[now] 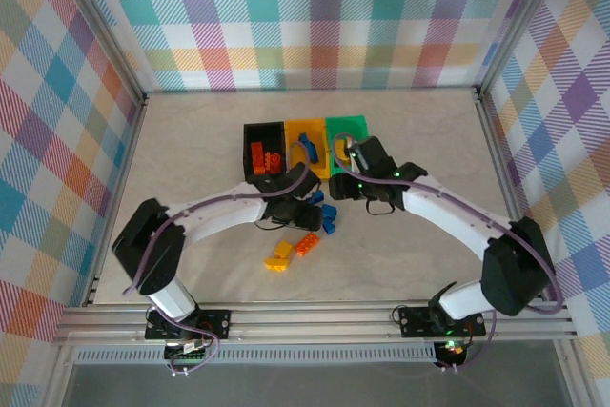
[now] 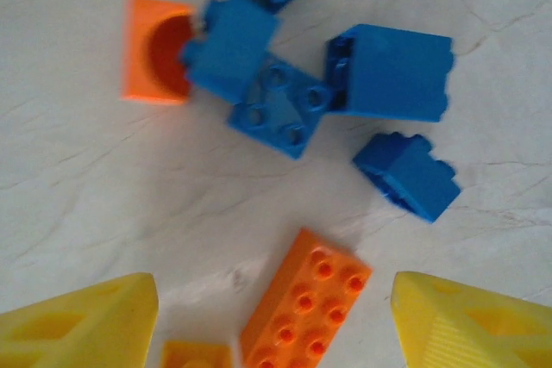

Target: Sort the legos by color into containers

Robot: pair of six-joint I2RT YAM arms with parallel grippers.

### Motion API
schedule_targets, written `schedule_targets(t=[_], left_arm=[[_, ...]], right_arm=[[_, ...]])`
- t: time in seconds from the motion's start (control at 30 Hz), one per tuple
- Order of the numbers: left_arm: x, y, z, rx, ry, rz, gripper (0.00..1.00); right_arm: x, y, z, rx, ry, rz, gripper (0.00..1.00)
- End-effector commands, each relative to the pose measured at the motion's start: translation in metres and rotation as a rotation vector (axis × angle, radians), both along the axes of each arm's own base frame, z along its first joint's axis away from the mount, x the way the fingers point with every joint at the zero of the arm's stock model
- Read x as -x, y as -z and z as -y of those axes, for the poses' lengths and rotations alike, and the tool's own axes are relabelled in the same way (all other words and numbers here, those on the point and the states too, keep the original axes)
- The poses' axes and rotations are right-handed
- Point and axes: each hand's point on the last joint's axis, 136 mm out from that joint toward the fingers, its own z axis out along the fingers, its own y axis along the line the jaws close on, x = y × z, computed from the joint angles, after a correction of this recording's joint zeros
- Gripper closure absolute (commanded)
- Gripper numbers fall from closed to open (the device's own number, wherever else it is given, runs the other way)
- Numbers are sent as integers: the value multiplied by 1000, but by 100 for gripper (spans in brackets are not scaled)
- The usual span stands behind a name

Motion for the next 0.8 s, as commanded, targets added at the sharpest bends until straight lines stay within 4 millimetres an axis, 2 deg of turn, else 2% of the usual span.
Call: schedule_targets(t=[0.0,0.27,0.37,0.57,0.7,0.77], left_arm=[[3,0,30,17,91,0,29],[2,22,64,-25,153,-36,35],[2,32,67,-63,162,-52,38],[6,47,65,-120,168,-73,39],[1,48,63,-135,161,-48,52],[0,46,64,-134,163,-40,56]], right_arm=[[0,-14,13,-52,61,40,35],[6,-18,42,-59,120,61,35],[7,-22,49,-65,132,71,35],[8,-24,56,-78,144,82,34],[7,-23,57,-87,146,81,34],[7,-23,57,-88,147,82,34]])
